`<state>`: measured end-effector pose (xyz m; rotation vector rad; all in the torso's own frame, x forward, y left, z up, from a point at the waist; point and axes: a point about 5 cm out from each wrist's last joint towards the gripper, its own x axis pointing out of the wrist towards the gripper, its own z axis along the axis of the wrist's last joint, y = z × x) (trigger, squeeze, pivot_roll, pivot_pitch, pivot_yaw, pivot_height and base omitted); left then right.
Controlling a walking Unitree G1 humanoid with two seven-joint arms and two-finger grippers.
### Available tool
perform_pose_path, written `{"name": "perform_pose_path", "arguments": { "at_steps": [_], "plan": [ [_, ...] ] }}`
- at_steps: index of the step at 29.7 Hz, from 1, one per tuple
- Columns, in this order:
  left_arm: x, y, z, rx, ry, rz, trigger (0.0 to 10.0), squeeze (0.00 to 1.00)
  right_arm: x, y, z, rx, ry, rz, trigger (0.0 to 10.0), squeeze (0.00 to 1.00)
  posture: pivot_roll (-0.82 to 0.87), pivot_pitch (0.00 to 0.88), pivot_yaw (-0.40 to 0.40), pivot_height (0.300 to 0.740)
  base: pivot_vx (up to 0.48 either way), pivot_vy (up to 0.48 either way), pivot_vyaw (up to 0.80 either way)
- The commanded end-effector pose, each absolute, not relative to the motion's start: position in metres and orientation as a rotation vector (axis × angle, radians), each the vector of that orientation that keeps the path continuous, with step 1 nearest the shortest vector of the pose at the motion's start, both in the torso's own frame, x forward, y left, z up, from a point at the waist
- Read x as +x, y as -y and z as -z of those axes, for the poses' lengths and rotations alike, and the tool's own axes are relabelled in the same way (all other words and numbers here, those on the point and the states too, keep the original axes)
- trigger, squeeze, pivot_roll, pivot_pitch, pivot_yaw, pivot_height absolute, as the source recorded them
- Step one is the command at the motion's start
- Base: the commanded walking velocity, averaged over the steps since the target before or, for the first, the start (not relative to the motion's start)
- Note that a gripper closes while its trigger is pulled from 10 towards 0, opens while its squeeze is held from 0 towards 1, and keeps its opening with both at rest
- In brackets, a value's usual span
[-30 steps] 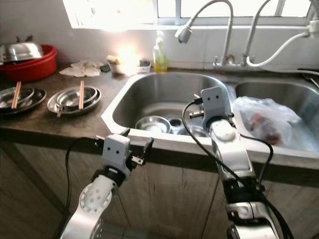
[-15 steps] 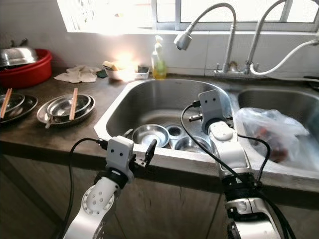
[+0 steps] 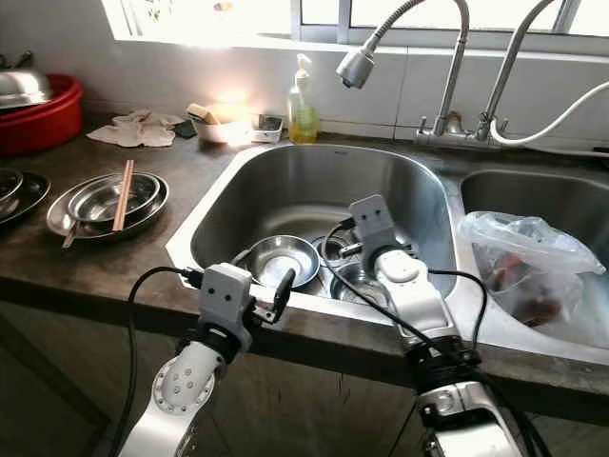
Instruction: Kitchen organization
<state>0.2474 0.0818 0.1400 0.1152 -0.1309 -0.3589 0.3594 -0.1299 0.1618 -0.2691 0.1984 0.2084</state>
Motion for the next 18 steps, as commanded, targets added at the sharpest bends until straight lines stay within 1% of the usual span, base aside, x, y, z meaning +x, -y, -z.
{"name": "perform_pose_path", "arguments": {
  "at_steps": [1,4,5,6,7,9,10,14,16,18],
  "plan": [
    [0.246,-0.082,-0.142,0.114,0.136,0.359,10.0,0.00,0.359,0.136,-0.172,-0.256,-0.143,-0.172,10.0,1.00,0.05,0.002,-0.032,0.740,0.000,0.000,0.00],
    [0.247,-0.082,-0.141,0.115,0.137,0.360,10.0,0.00,0.357,0.140,-0.172,-0.262,-0.140,-0.145,10.0,1.00,0.05,0.004,-0.032,0.740,0.000,0.000,0.00],
    [0.247,-0.082,-0.141,0.116,0.136,0.359,10.0,0.00,0.355,0.140,-0.174,-0.254,-0.112,-0.144,10.0,0.16,0.05,0.009,-0.030,0.740,0.000,0.000,0.00],
    [0.247,-0.082,-0.141,0.116,0.136,0.359,10.0,0.00,0.355,0.140,-0.174,-0.254,-0.112,-0.144,10.0,0.16,0.05,0.009,-0.030,0.740,0.000,0.000,0.00],
    [0.247,-0.082,-0.142,0.116,0.138,0.357,10.0,0.00,0.350,0.142,-0.179,-0.239,-0.062,-0.123,10.0,0.00,0.05,0.010,-0.030,0.740,0.000,0.000,0.00],
    [0.247,-0.082,-0.142,0.115,0.138,0.357,10.0,0.00,0.346,0.143,-0.182,-0.225,-0.028,-0.116,10.0,0.00,0.05,0.013,-0.030,0.740,0.000,0.000,0.00],
    [0.247,-0.083,-0.142,0.116,0.137,0.356,10.0,0.00,0.339,0.143,-0.187,-0.204,0.020,-0.115,10.0,0.00,0.05,0.015,-0.029,0.740,0.000,0.000,0.00],
    [0.246,-0.084,-0.142,0.117,0.134,0.354,10.0,0.00,0.323,0.146,-0.197,-0.167,0.117,-0.101,10.0,0.00,0.05,0.018,-0.026,0.740,0.000,0.000,0.00],
    [0.245,-0.085,-0.141,0.116,0.131,0.355,10.0,0.00,0.307,0.149,-0.204,-0.135,0.178,-0.098,10.0,0.00,0.04,0.021,-0.020,0.740,0.000,0.000,0.00],
    [0.245,-0.085,-0.141,0.116,0.130,0.356,10.0,0.00,0.302,0.150,-0.206,-0.129,0.190,-0.099,10.0,0.00,0.04,0.024,-0.018,0.740,0.000,0.000,0.00]
  ]
}}
